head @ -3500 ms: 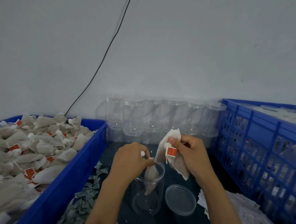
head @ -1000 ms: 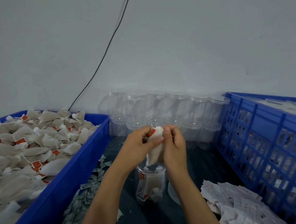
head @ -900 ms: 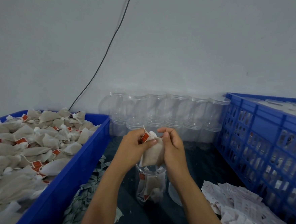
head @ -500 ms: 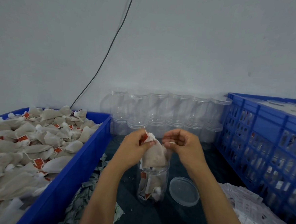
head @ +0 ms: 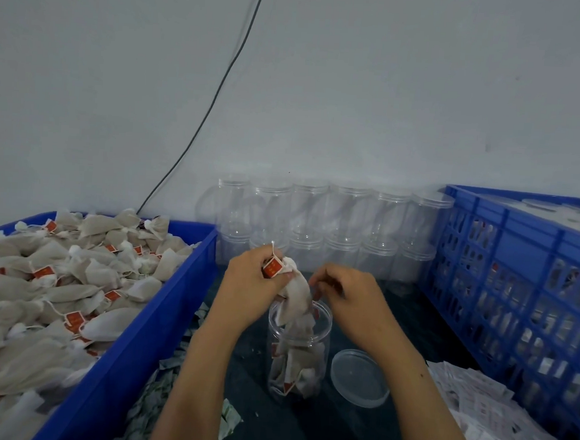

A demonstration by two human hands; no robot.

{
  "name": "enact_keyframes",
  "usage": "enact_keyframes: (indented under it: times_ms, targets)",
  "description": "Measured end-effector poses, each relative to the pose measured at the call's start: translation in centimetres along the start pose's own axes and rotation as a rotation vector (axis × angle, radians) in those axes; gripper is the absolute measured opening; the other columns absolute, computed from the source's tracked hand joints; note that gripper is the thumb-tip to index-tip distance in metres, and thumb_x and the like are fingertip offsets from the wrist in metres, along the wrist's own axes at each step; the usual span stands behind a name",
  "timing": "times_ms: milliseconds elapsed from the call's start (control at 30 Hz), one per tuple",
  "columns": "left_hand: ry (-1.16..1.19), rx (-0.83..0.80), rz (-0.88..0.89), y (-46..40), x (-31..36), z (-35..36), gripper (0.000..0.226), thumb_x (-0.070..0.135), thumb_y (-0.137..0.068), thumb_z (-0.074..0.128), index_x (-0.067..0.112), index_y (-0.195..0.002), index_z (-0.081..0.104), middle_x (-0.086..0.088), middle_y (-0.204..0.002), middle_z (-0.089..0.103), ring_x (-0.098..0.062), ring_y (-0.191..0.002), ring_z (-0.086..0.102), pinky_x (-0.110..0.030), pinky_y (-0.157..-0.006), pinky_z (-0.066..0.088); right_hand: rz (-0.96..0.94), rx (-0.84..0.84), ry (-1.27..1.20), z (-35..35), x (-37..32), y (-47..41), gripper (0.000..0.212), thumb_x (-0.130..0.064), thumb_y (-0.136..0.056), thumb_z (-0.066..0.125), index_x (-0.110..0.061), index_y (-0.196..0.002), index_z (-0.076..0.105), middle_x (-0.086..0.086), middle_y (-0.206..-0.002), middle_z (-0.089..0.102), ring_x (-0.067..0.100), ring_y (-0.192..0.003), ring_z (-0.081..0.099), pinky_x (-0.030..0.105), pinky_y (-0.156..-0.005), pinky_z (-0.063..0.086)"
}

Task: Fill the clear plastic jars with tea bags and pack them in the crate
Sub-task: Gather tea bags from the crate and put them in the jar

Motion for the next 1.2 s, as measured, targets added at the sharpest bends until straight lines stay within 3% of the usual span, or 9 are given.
enact_keyframes:
  times_ms: [133, 267, 367, 533, 700, 833, 933, 1067, 1200]
  targets:
    - [-0.043, -0.130, 0.031, 0.5, 0.8, 2.0, 0.042, 0.017, -0.086, 0.066, 0.035, -0.109, 0.035, 0.005, -0.089, 0.063, -0.010, -0.076, 0.066, -0.030, -0.069, 0.059, 0.061, 0.046, -0.124, -0.5, 0.7, 0.1, 0.023, 0.000, -0.092, 0.051, -0.019, -0.088, 0.065, -0.010, -0.078, 0.065, -0.004, -0.071, 0.058, 0.006, -0.064, 0.041]
    - [-0.255, -0.178, 0.174, 1.1, 1.7, 3.8, 0.058, 0.021, -0.080, 0.072, 0.041, -0.109, 0.025, 0.013, -0.095, 0.059, -0.012, -0.084, 0.064, -0.035, -0.082, 0.056, 0.070, 0.007, -0.221, -0.1, 0.9, 0.1, 0.011, -0.007, -0.091, 0.060, -0.017, -0.089, 0.066, -0.011, -0.082, 0.065, -0.004, -0.075, 0.059, 0.004, -0.066, 0.042]
    - [-0.362, -0.115, 0.242, 0.9, 1.8, 3.6, 0.048, 0.028, -0.073, 0.079, 0.036, -0.096, 0.038, 0.012, -0.100, 0.051, -0.011, -0.091, 0.055, -0.028, -0.084, 0.048, 0.099, 0.036, -0.203, 0.0, 1.4, 0.0, 0.016, -0.003, -0.091, 0.058, -0.017, -0.090, 0.066, -0.012, -0.083, 0.064, -0.005, -0.077, 0.059, 0.003, -0.067, 0.042]
    - [-0.422, -0.176, 0.100, 0.9, 0.9, 3.2, 0.019, 0.029, -0.078, 0.077, 0.028, -0.080, 0.059, 0.010, -0.093, 0.062, -0.008, -0.088, 0.058, -0.024, -0.082, 0.048, 0.263, 0.024, -0.290, 1.0, 3.1, 0.0, 0.028, 0.005, -0.093, 0.048, -0.018, -0.097, 0.064, -0.002, -0.097, 0.065, 0.009, -0.094, 0.061, 0.016, -0.081, 0.047]
    - [-0.680, -0.339, 0.089, 0.8, 1.4, 4.4, 0.017, 0.038, -0.084, 0.070, 0.024, -0.092, 0.076, 0.005, -0.097, 0.071, -0.012, -0.094, 0.062, -0.027, -0.086, 0.047, 0.457, -0.201, -0.533, 3.0, 4.3, 0.9, 0.027, 0.008, -0.093, 0.045, 0.000, -0.107, 0.067, 0.019, -0.101, 0.069, 0.022, -0.090, 0.061, 0.027, -0.077, 0.048]
    - [-0.878, -0.471, 0.119, 1.3, 1.6, 5.4, 0.029, 0.037, -0.096, 0.051, 0.019, -0.102, 0.072, -0.003, -0.105, 0.069, -0.021, -0.099, 0.060, -0.033, -0.093, 0.038, 0.574, -0.322, -0.723, 4.5, 4.6, 1.8, 0.030, -0.011, -0.100, 0.042, -0.019, -0.116, 0.066, 0.013, -0.107, 0.071, 0.020, -0.087, 0.061, 0.031, -0.074, 0.044]
    - [-0.850, -0.537, 0.108, 1.6, 1.7, 5.2, 0.029, 0.032, -0.100, 0.045, 0.021, -0.110, 0.069, -0.002, -0.114, 0.066, -0.021, -0.105, 0.058, -0.037, -0.102, 0.034, 0.554, -0.275, -0.867, 4.6, 4.6, 1.6, 0.032, -0.012, -0.102, 0.038, -0.017, -0.114, 0.067, 0.010, -0.103, 0.072, 0.018, -0.084, 0.063, 0.031, -0.073, 0.045]
    - [-0.543, -0.357, 0.092, 1.0, 2.8, 1.9, 0.020, 0.023, -0.095, 0.057, 0.025, -0.110, 0.070, 0.005, -0.110, 0.070, -0.012, -0.099, 0.063, -0.033, -0.094, 0.050, 0.424, -0.065, -0.840, 2.7, 4.2, 0.8, 0.036, 0.011, -0.088, 0.041, -0.004, -0.104, 0.070, 0.012, -0.097, 0.073, 0.018, -0.084, 0.065, 0.025, -0.074, 0.049]
    - [-0.407, -0.053, 0.079, 0.5, 2.4, -2.0, 0.041, -0.003, -0.090, 0.050, 0.033, -0.077, 0.063, 0.010, -0.093, 0.070, -0.003, -0.086, 0.063, -0.021, -0.083, 0.051, 0.097, 0.078, -0.489, -0.3, 1.6, 0.2, 0.050, 0.023, -0.074, 0.035, -0.005, -0.086, 0.073, 0.007, -0.085, 0.073, 0.015, -0.081, 0.062, 0.016, -0.075, 0.049]
Point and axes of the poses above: each hand's wrist, its own y-axis away from the middle knuckle, its own z-axis out of the palm, x = y × z, the point moved 5 cm from there along -y, towards the middle knuckle
